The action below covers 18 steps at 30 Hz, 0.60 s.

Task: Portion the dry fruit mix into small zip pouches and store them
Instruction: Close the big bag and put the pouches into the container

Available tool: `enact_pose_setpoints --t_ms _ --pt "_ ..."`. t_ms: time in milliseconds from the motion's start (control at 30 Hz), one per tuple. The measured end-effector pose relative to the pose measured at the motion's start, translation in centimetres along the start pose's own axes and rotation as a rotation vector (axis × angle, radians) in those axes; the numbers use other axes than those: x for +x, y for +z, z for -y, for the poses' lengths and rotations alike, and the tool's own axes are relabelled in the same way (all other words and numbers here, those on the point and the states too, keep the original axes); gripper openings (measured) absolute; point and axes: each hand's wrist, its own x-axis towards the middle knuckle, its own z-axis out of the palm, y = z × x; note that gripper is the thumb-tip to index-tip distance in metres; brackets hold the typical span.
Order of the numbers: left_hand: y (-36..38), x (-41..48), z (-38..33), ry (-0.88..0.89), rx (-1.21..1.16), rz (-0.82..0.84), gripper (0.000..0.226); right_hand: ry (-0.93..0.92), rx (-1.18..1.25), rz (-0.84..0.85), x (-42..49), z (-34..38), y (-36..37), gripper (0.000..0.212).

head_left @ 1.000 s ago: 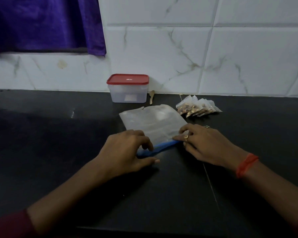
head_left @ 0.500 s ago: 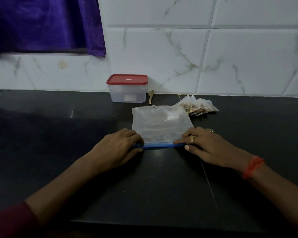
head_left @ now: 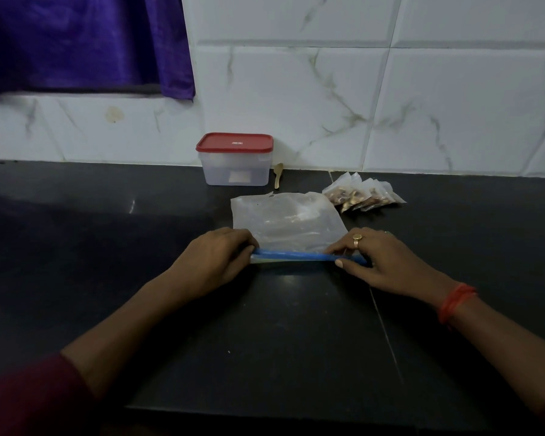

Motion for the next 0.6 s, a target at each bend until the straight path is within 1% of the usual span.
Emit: enact_pose_setpoints --t_ms 100,167,233,367,433,500,600 --pt "-0.1 -0.2 0.7 -0.055 -0.091 0.012 0.016 0.029 0.004 -0.072 0.3 -0.1 0.0 0.033" --pt "-0.2 -0.4 1.1 -0.078 -0.112 0.010 0.014 0.021 -0.019 -0.065 0.4 -0.3 -0.1 0.034" --pt "-0.3 -0.6 1.4 -0.092 -0.124 0.006 0.014 0.009 0.003 -0.059 0.3 -0.4 -0.1 0.031" --pt "-0.5 -0.5 1.7 -0.101 -0.093 -0.003 0.019 0.112 0.159 -0.146 0.4 -0.5 0.1 0.016" --pt "-0.5 -0.6 1.9 -0.089 -0.041 -0.008 0.021 0.138 0.175 -0.166 0.8 -0.5 0.1 0.014" --pt "-0.4 -0.7 2.2 -0.058 0.032 -0.001 0.024 0.127 0.085 -0.161 1.1 -0.3 0.1 0.014" --pt "-0.1 -0.9 2.4 -0.030 0.145 0.007 0.028 0.043 -0.227 -0.190 1.3 0.2 0.5 0.017"
